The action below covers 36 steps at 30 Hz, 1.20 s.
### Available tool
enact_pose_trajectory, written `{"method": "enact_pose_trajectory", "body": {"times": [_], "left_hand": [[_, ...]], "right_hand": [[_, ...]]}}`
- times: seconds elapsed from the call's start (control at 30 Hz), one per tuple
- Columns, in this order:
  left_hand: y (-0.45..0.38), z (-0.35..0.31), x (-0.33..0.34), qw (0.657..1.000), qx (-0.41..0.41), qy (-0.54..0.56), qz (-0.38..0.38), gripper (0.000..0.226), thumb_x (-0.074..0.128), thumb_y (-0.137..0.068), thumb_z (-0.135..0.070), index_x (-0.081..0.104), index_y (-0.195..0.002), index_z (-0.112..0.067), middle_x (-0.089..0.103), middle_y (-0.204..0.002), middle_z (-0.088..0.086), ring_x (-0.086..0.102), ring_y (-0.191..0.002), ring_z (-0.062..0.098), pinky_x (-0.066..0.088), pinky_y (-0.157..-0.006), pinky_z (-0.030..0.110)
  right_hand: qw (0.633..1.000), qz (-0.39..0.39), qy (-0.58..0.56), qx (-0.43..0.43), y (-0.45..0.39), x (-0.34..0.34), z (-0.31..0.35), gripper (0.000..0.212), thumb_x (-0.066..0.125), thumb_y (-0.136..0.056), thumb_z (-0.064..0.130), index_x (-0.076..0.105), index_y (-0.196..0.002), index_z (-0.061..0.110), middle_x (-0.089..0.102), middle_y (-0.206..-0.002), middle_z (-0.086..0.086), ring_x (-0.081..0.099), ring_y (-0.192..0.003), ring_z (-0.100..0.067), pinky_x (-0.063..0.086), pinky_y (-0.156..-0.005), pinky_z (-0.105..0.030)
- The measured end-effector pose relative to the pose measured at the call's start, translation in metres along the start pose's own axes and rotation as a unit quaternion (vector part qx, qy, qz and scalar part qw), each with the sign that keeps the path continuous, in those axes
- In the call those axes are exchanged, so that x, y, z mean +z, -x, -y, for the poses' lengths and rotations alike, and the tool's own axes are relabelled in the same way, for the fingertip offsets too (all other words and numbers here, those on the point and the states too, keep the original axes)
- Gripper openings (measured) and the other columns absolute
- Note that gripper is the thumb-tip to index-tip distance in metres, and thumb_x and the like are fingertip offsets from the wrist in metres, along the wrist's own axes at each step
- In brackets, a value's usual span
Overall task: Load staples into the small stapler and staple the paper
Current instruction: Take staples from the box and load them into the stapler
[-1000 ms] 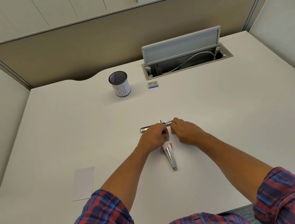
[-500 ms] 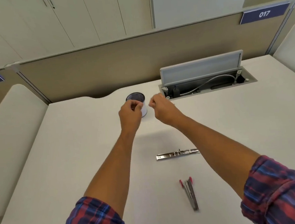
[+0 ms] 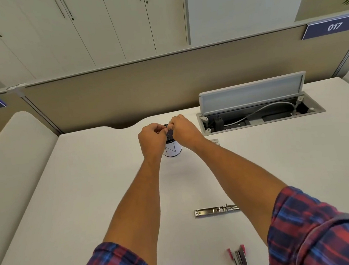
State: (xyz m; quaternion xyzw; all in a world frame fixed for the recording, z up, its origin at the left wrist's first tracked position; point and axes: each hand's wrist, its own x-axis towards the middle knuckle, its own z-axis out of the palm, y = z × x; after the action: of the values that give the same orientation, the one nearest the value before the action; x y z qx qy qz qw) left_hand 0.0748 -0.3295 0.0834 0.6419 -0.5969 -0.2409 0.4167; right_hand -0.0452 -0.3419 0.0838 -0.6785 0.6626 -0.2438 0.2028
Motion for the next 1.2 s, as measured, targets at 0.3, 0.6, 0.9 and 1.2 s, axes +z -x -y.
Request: {"method": "enact_pose_trajectory", "body": {"times": [0.3, 0.6, 0.9, 1.2], "left_hand": [[0.01, 0.003, 0.009, 0.999, 0.036, -0.008, -0.04, 0.005, 0.072, -0.083, -0.012, 0.068, -0.085, -0.011, 0.066, -0.087, 0.004, 0.063, -0.078, 0.018, 0.054, -0.066, 0.026], [0.046, -0.004, 0.066, 0.977, 0.19, -0.072, 0.064, 0.01, 0.066, -0.093, -0.011, 0.075, -0.094, -0.01, 0.069, -0.094, 0.007, 0.063, -0.084, 0.024, 0.051, -0.074, 0.036], [0.062, 0.016, 0.123, 0.965, 0.082, -0.095, 0.229, 0.059, 0.072, -0.092, -0.016, 0.05, -0.146, -0.011, 0.049, -0.146, 0.006, 0.052, -0.128, 0.026, 0.046, -0.106, 0.038], [0.06, 0.028, 0.146, 0.968, 0.087, -0.096, 0.215, 0.054, 0.066, -0.095, -0.01, 0.052, -0.147, -0.015, 0.053, -0.135, 0.007, 0.053, -0.119, 0.028, 0.046, -0.103, 0.037]], "right_hand": [[0.994, -0.068, -0.083, -0.017, 0.001, -0.007, -0.02, 0.009, 0.07, -0.094, 0.021, 0.068, -0.086, 0.018, 0.06, -0.092, 0.003, 0.056, -0.076, -0.01, 0.048, -0.07, -0.025], [0.986, -0.122, -0.109, 0.04, 0.041, -0.017, -0.119, 0.007, 0.067, -0.098, 0.022, 0.071, -0.093, 0.018, 0.062, -0.092, 0.005, 0.063, -0.082, -0.012, 0.042, -0.063, -0.008], [0.994, -0.019, -0.065, 0.089, 0.07, -0.006, -0.187, 0.053, 0.067, -0.098, 0.026, 0.052, -0.148, 0.016, 0.054, -0.145, -0.008, 0.057, -0.118, -0.021, 0.049, -0.098, -0.028], [0.998, -0.026, -0.054, -0.013, 0.075, 0.005, -0.205, 0.039, 0.065, -0.099, 0.021, 0.06, -0.138, 0.016, 0.06, -0.135, -0.003, 0.054, -0.12, -0.02, 0.048, -0.104, -0.037]]}}
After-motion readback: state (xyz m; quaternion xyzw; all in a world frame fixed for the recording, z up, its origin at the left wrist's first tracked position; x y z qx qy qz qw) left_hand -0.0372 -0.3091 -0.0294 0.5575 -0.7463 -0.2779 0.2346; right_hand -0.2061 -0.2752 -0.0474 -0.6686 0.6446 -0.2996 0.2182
